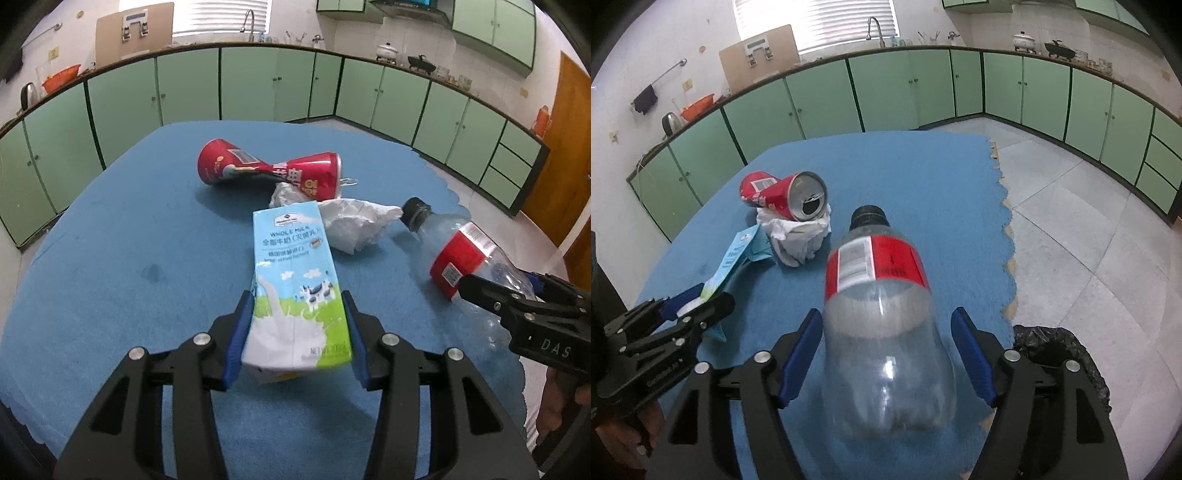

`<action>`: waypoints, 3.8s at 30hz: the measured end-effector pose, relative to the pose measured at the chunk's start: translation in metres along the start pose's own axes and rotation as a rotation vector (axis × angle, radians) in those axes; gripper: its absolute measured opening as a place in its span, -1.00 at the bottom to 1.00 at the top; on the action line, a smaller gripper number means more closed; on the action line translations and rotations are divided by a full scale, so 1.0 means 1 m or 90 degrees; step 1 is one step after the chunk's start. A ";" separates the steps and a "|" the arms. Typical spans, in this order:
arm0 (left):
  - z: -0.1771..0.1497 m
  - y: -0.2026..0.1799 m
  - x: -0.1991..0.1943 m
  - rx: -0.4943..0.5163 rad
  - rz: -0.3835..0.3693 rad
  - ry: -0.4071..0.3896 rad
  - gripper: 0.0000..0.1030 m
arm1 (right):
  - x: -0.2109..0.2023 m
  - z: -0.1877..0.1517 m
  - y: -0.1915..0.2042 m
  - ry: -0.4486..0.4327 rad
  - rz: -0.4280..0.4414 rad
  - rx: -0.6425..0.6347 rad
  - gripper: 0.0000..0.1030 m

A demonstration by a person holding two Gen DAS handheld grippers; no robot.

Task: Collect trash
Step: 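Grasp the plastic bottle with the right tool while the left tool grasps the milk carton, then carry the bottle and milk carton over the bin and open both tools, then move both tools back over the table toward the red can and tissue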

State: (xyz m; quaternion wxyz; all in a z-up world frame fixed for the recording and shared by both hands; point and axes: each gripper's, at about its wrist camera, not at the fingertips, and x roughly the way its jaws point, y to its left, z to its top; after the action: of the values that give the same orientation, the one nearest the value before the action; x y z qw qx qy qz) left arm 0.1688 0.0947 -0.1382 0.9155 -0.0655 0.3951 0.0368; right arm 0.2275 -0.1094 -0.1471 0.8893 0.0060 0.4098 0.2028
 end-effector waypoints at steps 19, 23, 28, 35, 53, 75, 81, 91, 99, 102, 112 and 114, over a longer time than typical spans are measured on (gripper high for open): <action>0.010 -0.001 0.030 -0.003 0.016 0.035 0.00 | 0.014 0.004 0.005 0.028 0.006 0.000 0.20; 0.014 -0.001 0.019 -0.010 0.004 0.016 -0.01 | 0.002 0.003 0.005 0.007 -0.007 -0.009 0.19; 0.019 -0.014 -0.006 0.007 -0.021 -0.013 -0.01 | -0.019 0.003 0.002 -0.012 -0.008 -0.002 0.19; 0.024 -0.054 -0.031 0.046 -0.074 -0.054 -0.01 | -0.063 -0.004 -0.018 -0.051 -0.034 0.031 0.19; -0.003 -0.200 -0.048 0.162 -0.242 -0.096 -0.01 | -0.166 -0.061 -0.122 -0.120 -0.184 0.174 0.19; -0.012 -0.240 -0.046 0.195 -0.270 -0.114 0.16 | -0.165 -0.084 -0.156 -0.116 -0.233 0.211 0.53; -0.002 -0.228 -0.053 0.182 -0.261 -0.132 0.27 | -0.173 -0.081 -0.150 -0.134 -0.241 0.217 0.70; 0.016 -0.152 -0.053 0.136 -0.178 -0.154 0.37 | -0.160 -0.050 -0.116 -0.165 -0.206 0.180 0.86; 0.030 -0.052 -0.040 0.075 -0.052 -0.158 0.47 | -0.106 -0.007 -0.049 -0.183 -0.113 0.115 0.88; 0.034 -0.023 -0.038 0.053 -0.024 -0.154 0.47 | -0.079 0.006 -0.020 -0.181 -0.085 0.086 0.88; 0.043 0.042 -0.023 0.016 0.040 -0.141 0.47 | -0.002 0.028 0.038 -0.143 -0.021 0.025 0.88; 0.041 0.049 -0.020 0.013 0.042 -0.135 0.47 | 0.013 0.033 0.046 -0.124 -0.014 0.013 0.87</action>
State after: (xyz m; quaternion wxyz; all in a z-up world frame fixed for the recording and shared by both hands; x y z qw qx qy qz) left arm 0.1788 0.1492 -0.1006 0.9512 -0.0385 0.2980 0.0696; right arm 0.2430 -0.0570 -0.1268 0.9270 0.0306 0.3235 0.1875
